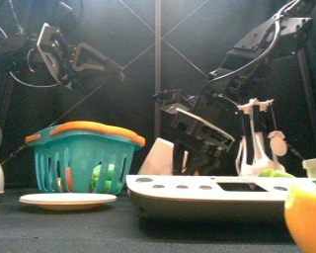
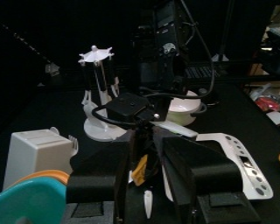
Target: Pick up and place squash half into pan
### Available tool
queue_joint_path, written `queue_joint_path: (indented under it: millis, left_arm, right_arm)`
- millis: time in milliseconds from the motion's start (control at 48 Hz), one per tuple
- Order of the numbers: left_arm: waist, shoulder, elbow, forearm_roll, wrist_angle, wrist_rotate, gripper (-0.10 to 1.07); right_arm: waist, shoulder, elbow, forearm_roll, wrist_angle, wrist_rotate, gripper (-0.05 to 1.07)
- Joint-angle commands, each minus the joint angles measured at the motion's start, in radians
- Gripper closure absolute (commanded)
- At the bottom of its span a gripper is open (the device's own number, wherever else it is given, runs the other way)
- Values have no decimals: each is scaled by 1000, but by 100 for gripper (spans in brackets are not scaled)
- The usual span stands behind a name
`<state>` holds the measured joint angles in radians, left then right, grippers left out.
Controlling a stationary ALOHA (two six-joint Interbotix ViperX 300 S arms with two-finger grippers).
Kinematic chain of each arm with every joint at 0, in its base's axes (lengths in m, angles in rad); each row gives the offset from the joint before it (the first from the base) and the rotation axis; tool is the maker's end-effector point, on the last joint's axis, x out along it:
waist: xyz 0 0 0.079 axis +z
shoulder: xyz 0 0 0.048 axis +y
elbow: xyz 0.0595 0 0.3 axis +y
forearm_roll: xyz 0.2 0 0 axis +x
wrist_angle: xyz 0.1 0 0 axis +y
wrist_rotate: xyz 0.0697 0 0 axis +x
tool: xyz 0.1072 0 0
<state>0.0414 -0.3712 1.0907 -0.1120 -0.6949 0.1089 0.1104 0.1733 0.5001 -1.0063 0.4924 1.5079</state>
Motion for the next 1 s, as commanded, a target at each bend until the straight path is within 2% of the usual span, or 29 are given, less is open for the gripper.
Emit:
queue_joint_path:
  millis: [0, 125, 250, 438, 583, 688, 979]
  left_arm:
    - [6, -18, -6, -41, -20, 5, 30]
    - [20, -77, 54, -84, -95, 5, 30]
    - [31, -129, 104, -92, -100, 5, 30]
    - [49, -133, 120, -92, -100, 3, 30]
    - [48, -133, 120, -94, -98, 3, 30]
    - [46, -133, 120, -94, -98, 3, 30]
    - [46, -133, 121, -92, -98, 3, 30]
  right_arm:
    - [31, -48, -46, -48, -3, -2, 53]
    - [117, -20, -163, -156, -35, -2, 53]
    - [184, 55, -275, -235, -89, -2, 53]
    - [196, 235, -488, -267, -235, -2, 53]
    - [198, 319, -583, -265, -313, -2, 53]
    - [193, 364, -620, -265, -336, -2, 52]
    - [187, 394, -627, -218, -339, -2, 50]
